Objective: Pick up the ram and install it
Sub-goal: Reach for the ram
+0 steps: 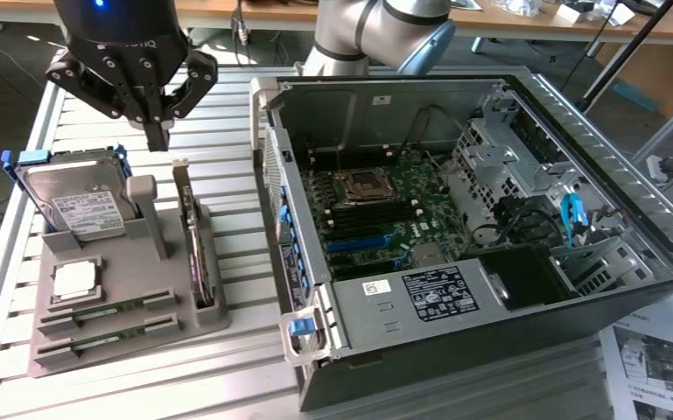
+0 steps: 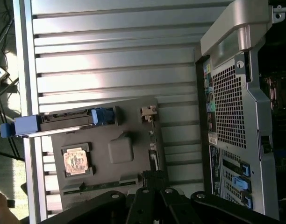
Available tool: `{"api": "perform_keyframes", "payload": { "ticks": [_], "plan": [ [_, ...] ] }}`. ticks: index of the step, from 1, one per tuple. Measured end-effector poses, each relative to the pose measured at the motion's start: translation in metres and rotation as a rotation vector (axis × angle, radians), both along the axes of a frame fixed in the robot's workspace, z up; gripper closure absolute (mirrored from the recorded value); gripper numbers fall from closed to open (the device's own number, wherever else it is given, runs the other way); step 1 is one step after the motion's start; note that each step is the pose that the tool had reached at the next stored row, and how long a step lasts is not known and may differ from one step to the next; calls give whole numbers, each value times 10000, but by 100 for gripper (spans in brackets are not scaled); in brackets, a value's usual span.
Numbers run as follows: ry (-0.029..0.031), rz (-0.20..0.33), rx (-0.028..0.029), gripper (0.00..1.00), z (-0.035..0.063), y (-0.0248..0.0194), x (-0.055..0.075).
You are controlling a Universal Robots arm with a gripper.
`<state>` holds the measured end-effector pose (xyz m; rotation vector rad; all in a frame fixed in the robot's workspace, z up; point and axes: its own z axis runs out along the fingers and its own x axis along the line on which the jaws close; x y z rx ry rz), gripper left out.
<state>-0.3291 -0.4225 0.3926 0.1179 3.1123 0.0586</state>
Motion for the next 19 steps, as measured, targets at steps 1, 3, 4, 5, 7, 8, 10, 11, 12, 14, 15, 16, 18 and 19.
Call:
{"api": "perform_keyframes", "payload": {
  "ticks": [1,3,4,5,7,8,10,11,12,14,15,16,18,19],
  "plan": [
    [0,0,-4,89,0,-23,0],
    [1,1,-8,89,0,-55,0],
    [0,0,-9,89,-1,-67,0],
    [0,1,-11,89,-1,-84,0],
    [1,0,-14,89,-1,-108,0],
    [0,0,-15,89,-1,-120,0],
    [0,0,-17,89,-2,-144,0],
    [0,0,-19,89,-2,-155,0],
    [0,0,-20,89,-2,-167,0],
    [1,0,-24,89,-2,-201,0],
    [0,0,-25,89,-3,-214,0],
    [1,0,-27,89,-3,-233,0],
    [0,0,-29,89,-4,-259,0],
    [0,0,-30,89,-5,-274,0]
  ]
}}
